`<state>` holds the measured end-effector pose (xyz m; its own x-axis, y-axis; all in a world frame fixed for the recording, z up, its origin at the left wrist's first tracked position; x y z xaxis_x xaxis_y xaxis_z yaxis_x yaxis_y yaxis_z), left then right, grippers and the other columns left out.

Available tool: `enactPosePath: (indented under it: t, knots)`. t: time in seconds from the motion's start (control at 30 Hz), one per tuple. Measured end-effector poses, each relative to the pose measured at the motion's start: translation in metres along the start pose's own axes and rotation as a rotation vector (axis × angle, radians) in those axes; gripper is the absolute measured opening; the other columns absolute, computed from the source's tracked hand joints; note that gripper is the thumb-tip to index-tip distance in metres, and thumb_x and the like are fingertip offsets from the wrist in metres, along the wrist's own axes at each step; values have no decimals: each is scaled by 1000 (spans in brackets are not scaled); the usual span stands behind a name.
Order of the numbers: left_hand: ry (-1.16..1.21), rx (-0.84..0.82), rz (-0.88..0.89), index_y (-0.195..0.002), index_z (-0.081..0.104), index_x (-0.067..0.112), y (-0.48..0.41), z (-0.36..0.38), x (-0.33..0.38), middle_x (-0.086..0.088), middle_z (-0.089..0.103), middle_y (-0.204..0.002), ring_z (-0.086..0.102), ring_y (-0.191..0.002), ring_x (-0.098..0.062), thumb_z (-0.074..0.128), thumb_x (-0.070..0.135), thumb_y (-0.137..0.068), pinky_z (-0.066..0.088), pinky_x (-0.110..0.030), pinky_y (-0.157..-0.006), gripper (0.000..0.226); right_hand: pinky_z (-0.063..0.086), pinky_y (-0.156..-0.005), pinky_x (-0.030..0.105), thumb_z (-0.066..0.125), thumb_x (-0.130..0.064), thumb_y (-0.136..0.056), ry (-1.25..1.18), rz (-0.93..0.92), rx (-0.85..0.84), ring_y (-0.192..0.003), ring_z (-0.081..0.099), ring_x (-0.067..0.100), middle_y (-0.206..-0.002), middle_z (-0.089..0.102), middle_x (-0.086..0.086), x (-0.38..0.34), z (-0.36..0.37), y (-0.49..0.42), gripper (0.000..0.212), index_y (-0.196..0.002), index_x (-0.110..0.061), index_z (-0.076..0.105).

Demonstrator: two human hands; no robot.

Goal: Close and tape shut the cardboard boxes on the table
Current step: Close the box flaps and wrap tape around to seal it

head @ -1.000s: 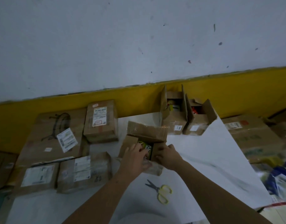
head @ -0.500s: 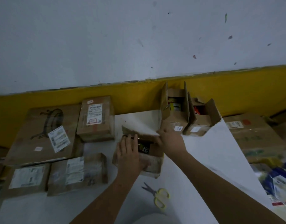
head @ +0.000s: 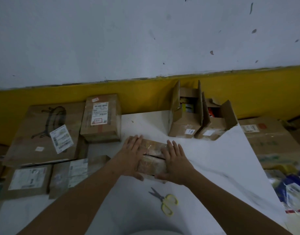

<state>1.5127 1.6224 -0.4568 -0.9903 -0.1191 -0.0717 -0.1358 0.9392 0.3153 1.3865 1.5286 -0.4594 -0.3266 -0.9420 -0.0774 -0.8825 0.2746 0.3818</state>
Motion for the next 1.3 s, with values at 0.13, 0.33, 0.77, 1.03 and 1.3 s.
enactPosePath:
  t: [0.13, 0.33, 0.77, 1.03, 1.3]
  knots:
    - [17, -71, 20, -156, 6, 15, -16, 1, -6, -22, 6, -160, 8, -147, -41, 61, 85, -60, 0, -54, -119, 131, -10, -119, 54, 24, -96, -69, 14, -10, 29, -147, -16, 43, -160, -16, 25, -1, -2, -4, 126, -157, -8, 2]
    - [3, 29, 53, -156, 0, 11, -14, -7, -3, -17, 22, -155, 28, -137, -34, 54, 89, -58, 19, -48, -117, 136, 9, -118, 61, 28, -96, -59, 7, 14, 11, -144, 7, 52, -161, 1, 25, -13, 4, -13, 133, -157, -12, -3]
    - [474, 155, -414, -157, 1, 13, 22, 24, -36, -14, -10, -163, -9, -150, -32, 11, 81, -86, 9, -57, -120, 100, 3, -121, 54, -8, -83, -76, -70, -18, 12, -148, 2, 42, -163, -7, 15, -5, 2, -21, 103, -157, -19, -7]
    - [1013, 360, -949, -129, 54, 9, 53, 20, -50, -14, 45, -130, 50, -115, -30, 74, 45, -81, 44, -38, -98, 63, 40, -102, 39, 57, -56, -90, -523, 539, 304, -123, 41, 30, -137, 38, 13, 33, -15, 6, 77, -147, -11, 32]
    - [1247, 243, -1192, -91, 72, 13, 46, 41, -57, -20, 64, -107, 58, -108, -38, 44, 55, -96, 45, -36, -93, 51, 47, -86, 39, 61, -35, -94, -1111, 916, 479, -96, 53, 26, -110, 52, 10, 33, 13, 27, 32, -111, -9, 53]
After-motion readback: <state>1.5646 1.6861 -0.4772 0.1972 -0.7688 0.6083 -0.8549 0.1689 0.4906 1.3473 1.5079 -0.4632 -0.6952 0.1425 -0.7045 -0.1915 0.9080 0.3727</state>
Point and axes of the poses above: each hand's wrist, its own y-axis away from the middle knuckle, its own z-axis out of the palm, x = y × z, the point moved 9 cm from there along -y, towards the middle knuckle
